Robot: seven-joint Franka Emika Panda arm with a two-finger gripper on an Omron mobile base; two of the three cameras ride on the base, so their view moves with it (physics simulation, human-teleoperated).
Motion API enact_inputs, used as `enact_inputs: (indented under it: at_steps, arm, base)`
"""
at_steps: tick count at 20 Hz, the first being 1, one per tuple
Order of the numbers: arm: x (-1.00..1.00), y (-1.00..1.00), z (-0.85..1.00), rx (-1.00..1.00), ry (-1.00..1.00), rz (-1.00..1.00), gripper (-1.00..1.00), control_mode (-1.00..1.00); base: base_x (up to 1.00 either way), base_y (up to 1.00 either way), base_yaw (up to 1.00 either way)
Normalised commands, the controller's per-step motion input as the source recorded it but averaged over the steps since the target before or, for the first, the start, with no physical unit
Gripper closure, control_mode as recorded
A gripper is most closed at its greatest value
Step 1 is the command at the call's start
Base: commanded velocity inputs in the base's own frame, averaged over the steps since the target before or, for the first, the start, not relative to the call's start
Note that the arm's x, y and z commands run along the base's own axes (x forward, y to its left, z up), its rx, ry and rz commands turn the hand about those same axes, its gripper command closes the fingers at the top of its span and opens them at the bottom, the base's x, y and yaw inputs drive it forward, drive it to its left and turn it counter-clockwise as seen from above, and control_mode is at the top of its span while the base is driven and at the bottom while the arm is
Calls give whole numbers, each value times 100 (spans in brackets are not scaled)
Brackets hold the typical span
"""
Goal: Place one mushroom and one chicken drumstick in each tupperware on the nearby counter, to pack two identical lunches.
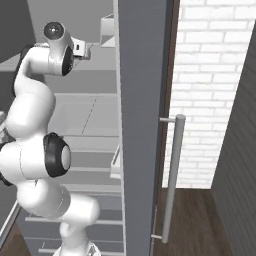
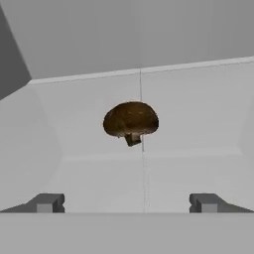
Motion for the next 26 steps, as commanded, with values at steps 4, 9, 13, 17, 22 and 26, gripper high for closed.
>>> enact_inputs:
  at_steps: [4,9,13,17,22,26]
  arm:
    - [56,4,0,0,4,-1,-100,-100]
    - [28,2,-2,0,0,0,-100,-100]
    - [19,6,-20,0,1,0,-100,-100]
    - [32,14,-7,0,3,0,-100,-100]
    - [36,14,-8,0,1,0,-100,-100]
    - [58,7,0,0,6,0,-100,-100]
  base:
    - [0,0,0]
    - [0,0,0]
    - [0,0,0]
    - [0,0,0]
    - [0,0,0]
    - [0,0,0]
